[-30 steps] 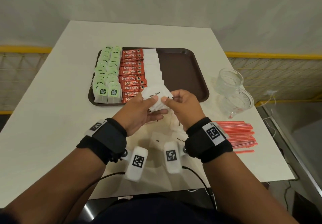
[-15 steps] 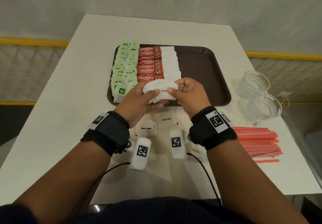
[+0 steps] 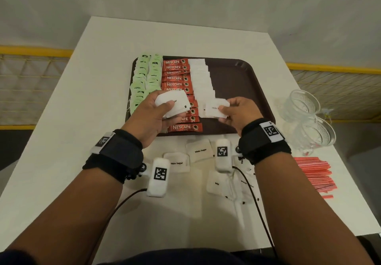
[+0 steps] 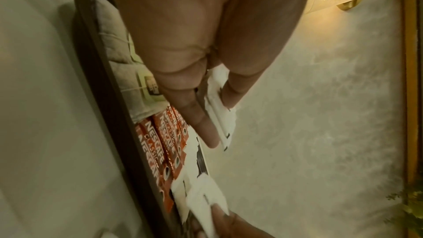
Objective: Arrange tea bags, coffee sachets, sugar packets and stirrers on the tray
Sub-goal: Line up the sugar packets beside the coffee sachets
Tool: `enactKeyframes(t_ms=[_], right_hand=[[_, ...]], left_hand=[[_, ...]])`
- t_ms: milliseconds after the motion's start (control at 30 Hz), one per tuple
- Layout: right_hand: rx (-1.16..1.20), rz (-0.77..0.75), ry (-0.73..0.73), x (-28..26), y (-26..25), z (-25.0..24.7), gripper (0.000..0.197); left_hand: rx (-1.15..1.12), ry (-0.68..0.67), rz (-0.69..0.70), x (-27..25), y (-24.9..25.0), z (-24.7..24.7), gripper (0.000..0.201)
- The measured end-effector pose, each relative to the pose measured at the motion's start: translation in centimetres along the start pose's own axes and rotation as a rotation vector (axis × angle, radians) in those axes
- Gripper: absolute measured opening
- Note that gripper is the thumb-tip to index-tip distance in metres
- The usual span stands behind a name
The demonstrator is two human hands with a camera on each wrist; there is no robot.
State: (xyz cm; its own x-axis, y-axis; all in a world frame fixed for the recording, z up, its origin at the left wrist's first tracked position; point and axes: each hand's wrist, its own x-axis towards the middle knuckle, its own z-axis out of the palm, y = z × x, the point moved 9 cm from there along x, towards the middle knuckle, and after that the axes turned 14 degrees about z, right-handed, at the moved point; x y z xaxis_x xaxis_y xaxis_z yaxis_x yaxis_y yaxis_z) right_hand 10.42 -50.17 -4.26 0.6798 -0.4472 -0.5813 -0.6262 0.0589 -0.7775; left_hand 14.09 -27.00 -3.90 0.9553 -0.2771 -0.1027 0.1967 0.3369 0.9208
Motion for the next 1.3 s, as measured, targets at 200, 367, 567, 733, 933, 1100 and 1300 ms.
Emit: enactKeyframes(t_ms=[200,367,567,733,933,1100,1300], right_hand=[[-0.376,0.007,0.116,1.5,0.1,1.4,0.017],[-0.555,0.012,0.175,1.7,-0.5,1.6,0.030],[-0.569,0.033,0.215,1.8,-0.8,1.0,0.040],[-0.431,-0.149,0.273,-0.9,-3.2,0.6,0.039],[-0.362,-0.150,-0.060,-3.6,-3.0,4.9,0.032],[-0.235,-0.127,-0.111,-3.2,-2.0,4.3,0.016],[-0.093,-0.166,-0.010,-2.1,-2.5,-0.1,0.015]], left_hand=[[0.052,-0.033,-0.025,0.2,-0.2,-0.4,0.034],[0.055,-0.030,-0.045,0.4,-0.6,-0.8,0.035],[0.038,-0.034,-0.080,0.4,-1.0,-0.8,0.035],[0.042,-0.069,-0.053,0.4,-0.9,-0.2,0.038],[0.102,-0.055,0.031,0.7,-0.7,0.6,0.044],[0.121,-0.049,0.032,0.8,-0.9,1.2,0.040],[0.096,0.015,0.057,1.0,-0.1,0.0,0.030]])
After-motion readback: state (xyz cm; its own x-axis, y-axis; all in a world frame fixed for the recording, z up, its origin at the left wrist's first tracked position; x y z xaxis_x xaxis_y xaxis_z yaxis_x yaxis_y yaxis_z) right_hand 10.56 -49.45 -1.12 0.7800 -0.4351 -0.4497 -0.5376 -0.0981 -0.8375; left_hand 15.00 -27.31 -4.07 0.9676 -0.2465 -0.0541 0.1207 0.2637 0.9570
